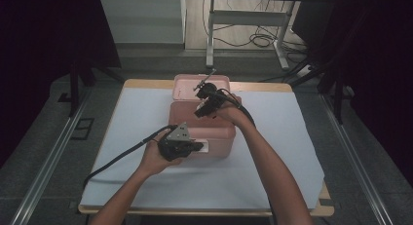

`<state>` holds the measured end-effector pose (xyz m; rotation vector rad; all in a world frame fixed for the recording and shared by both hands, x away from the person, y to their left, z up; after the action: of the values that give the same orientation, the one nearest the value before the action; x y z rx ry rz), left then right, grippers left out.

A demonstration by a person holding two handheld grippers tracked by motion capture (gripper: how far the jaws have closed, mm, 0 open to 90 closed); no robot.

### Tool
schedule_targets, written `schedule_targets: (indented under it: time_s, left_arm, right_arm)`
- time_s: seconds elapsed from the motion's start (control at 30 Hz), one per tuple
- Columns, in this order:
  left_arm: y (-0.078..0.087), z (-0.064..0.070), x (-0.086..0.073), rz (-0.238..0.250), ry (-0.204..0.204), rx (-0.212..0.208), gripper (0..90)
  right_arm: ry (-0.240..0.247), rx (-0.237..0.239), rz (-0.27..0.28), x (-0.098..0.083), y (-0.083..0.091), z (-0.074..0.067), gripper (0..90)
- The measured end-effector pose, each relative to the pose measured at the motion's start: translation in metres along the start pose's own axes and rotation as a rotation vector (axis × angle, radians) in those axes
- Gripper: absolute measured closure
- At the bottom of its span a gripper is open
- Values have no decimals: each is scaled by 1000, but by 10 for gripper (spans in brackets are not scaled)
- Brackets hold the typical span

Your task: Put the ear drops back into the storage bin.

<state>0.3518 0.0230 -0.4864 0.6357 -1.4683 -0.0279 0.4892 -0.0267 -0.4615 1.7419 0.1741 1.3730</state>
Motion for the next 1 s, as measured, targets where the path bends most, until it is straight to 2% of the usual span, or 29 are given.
schedule_targets:
  time_s: [0.23,1.0]
  left_arm:
    - [0,0,0,3,2,1,900]
    - [0,0,0,7,-3,-2,900]
  right_arm:
    - [11,8,-21,-2,-17,-3,601]
    - [28,30,-57,-6,-40,-10,600]
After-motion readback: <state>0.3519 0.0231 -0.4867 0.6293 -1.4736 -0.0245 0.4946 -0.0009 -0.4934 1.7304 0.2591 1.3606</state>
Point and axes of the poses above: each handheld gripper's, and its own axes: y roughly backward along the jaws, x roughly out of its top, z roughly to its right, the point moved 9 cm from there along -y, roughly forward along the jaws, and after that the axes turned 14 degrees about z, right-handed, at the moved point
